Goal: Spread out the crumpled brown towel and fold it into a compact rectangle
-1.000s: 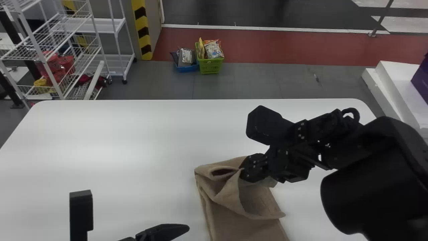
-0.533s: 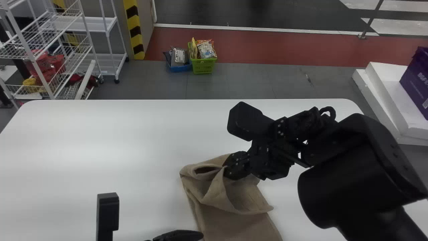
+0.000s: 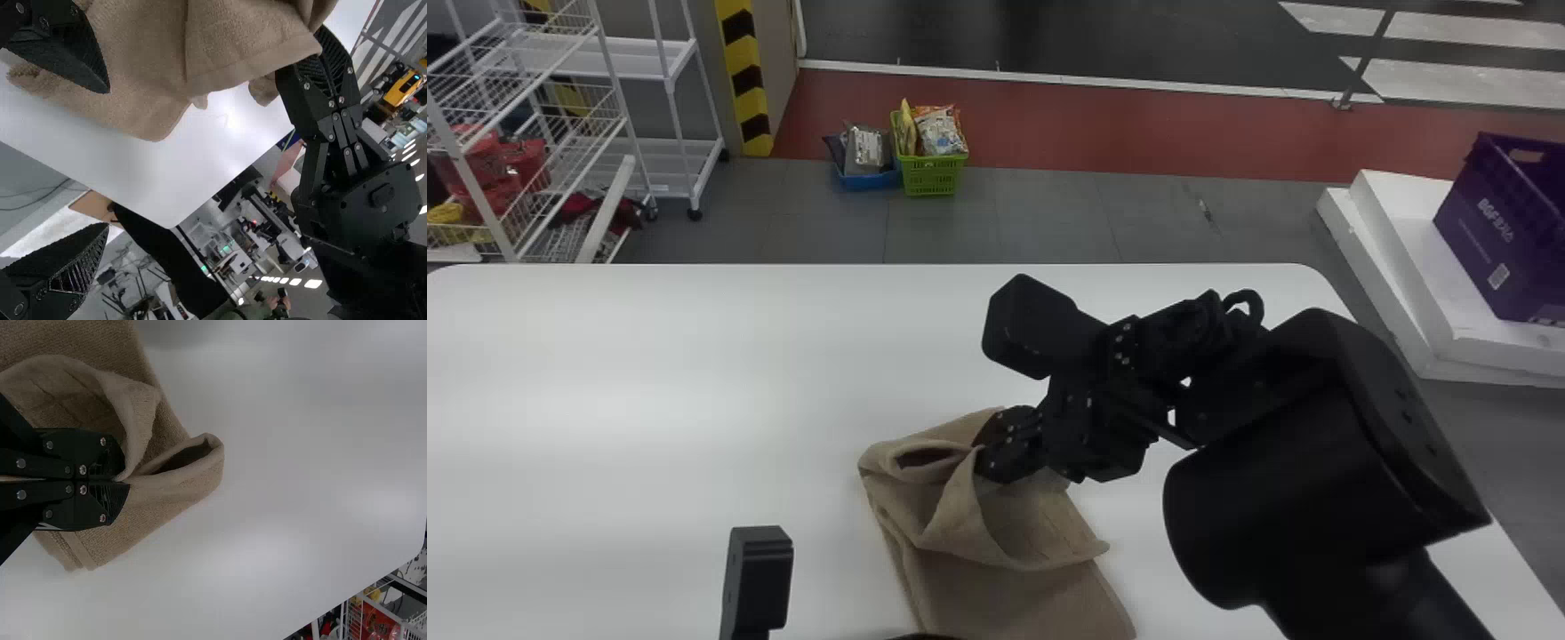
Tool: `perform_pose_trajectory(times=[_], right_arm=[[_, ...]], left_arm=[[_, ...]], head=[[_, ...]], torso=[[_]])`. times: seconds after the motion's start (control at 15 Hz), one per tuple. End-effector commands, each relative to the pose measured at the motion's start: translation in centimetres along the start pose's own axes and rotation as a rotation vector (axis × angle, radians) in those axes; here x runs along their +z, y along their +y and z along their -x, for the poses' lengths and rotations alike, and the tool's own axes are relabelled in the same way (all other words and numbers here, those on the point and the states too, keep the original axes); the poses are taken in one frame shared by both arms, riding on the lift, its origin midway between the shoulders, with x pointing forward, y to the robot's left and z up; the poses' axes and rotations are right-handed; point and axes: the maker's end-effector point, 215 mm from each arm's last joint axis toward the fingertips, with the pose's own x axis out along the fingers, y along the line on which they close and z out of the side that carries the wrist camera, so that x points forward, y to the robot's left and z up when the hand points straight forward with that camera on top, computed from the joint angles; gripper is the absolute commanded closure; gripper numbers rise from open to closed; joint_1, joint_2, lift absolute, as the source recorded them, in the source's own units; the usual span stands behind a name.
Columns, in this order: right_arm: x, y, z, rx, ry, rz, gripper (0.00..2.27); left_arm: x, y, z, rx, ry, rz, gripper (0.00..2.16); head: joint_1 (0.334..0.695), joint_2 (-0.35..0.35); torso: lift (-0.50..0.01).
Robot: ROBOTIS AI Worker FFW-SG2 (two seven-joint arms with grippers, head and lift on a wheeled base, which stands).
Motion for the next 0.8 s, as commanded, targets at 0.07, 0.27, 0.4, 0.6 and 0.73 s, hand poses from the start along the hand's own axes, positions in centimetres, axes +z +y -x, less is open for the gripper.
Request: perform_pose_trajectory(times=[0.07,0.27,0.4,0.6,0.73], right_arm=[[0.0,0.4,0.0,0.008,-0.002,-0.017,1.39],[0.8,0.7,0.7,0.003,-0.024,-0.02,1.39],[1.0,0.7,1.5,-0.009,-0.035,-0.029,1.39],[0.5,1.0,2.1,-0.019,-0.028,-0.031,1.39],[0.3,1.3,2.5,-0.026,-0.023,-0.021,1.39]], left_arm=[[-0.3,0.9,-0.8,0.009,0.014,-0.012,0.1],[-0.4,1.8,-1.4,0.018,0.027,-0.012,0.1],[-0.2,2.7,-1.7,0.032,0.035,-0.017,0.1],[0.8,3.9,-1.7,0.055,0.03,-0.029,0.1],[1.4,4.6,-1.7,0.067,0.027,-0.035,0.1]], head=[[0.695,-0.141],[0.695,-0.144],[0.695,-0.141],[0.695,-0.14],[0.695,-0.139]], torso=[[-0.127],[-0.127],[-0.127],[-0.127],[-0.127]])
